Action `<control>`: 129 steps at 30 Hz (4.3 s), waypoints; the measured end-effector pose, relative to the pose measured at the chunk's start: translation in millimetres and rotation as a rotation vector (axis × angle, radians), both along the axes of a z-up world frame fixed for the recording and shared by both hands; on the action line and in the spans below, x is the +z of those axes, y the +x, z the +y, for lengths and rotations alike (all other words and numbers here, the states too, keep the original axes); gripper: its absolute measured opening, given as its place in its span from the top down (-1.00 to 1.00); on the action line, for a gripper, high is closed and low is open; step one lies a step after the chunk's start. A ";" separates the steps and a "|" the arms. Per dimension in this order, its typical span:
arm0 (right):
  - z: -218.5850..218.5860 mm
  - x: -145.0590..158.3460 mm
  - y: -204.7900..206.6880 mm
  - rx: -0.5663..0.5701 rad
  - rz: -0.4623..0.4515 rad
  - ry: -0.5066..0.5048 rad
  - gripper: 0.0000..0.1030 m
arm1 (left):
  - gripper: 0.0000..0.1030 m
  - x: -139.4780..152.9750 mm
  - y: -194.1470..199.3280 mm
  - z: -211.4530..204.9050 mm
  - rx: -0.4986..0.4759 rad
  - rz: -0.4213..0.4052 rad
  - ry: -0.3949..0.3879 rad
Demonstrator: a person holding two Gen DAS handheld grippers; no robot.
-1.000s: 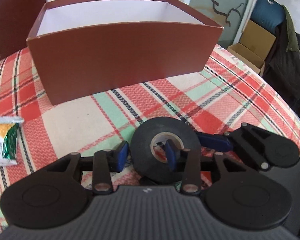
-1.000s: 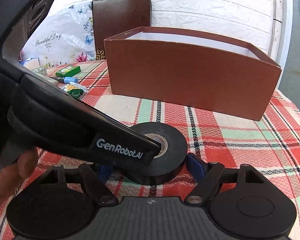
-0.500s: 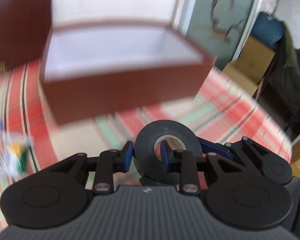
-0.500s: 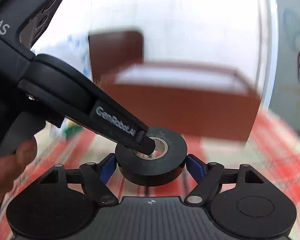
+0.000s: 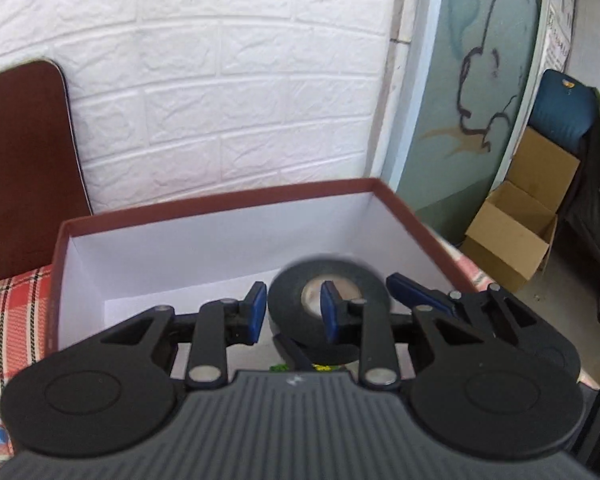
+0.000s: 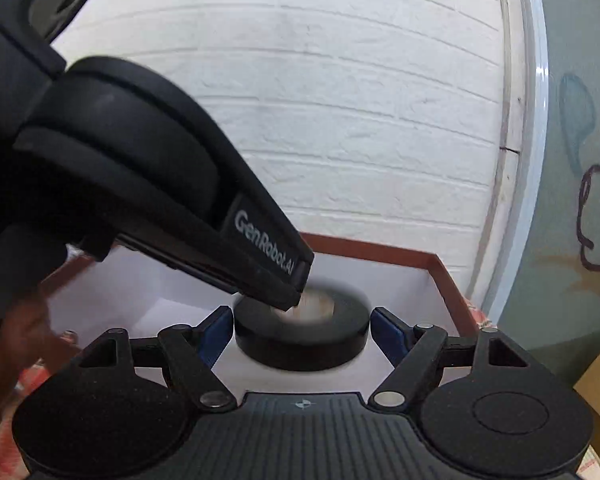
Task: Organize objects
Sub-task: 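Return the right gripper and grasp the white snack packet, then carry the snack packet into the brown box and release it, then return the right gripper and grasp the red tape roll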
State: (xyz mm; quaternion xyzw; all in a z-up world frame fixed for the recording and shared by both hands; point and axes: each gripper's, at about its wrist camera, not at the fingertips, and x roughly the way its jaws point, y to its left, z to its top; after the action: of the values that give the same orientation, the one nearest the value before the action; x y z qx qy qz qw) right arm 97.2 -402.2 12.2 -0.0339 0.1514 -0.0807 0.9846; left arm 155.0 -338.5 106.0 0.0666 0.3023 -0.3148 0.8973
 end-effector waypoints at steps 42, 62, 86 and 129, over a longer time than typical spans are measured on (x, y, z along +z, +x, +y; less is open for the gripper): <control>191.4 -52.0 -112.1 0.270 0.333 0.194 -0.40 | -0.08 -95.8 -112.1 281.8 0.511 0.164 0.176; 209.8 -41.7 -16.3 0.255 0.225 0.189 -0.58 | -0.69 -120.4 -108.9 364.9 0.625 -0.053 0.042; 195.3 -53.3 -136.6 0.293 0.315 0.148 -0.48 | -0.41 -97.4 -126.2 348.9 0.491 0.111 -0.024; 117.3 -41.6 -96.1 0.067 0.113 0.261 -0.45 | -0.36 -50.5 -73.8 249.5 0.251 0.120 -0.051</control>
State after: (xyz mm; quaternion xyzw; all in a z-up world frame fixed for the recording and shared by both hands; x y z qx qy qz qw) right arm 1.1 -284.8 -29.4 0.0849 0.2146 -0.0254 0.9727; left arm 81.3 -89.0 55.5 -0.0133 0.3532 -0.2108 0.9114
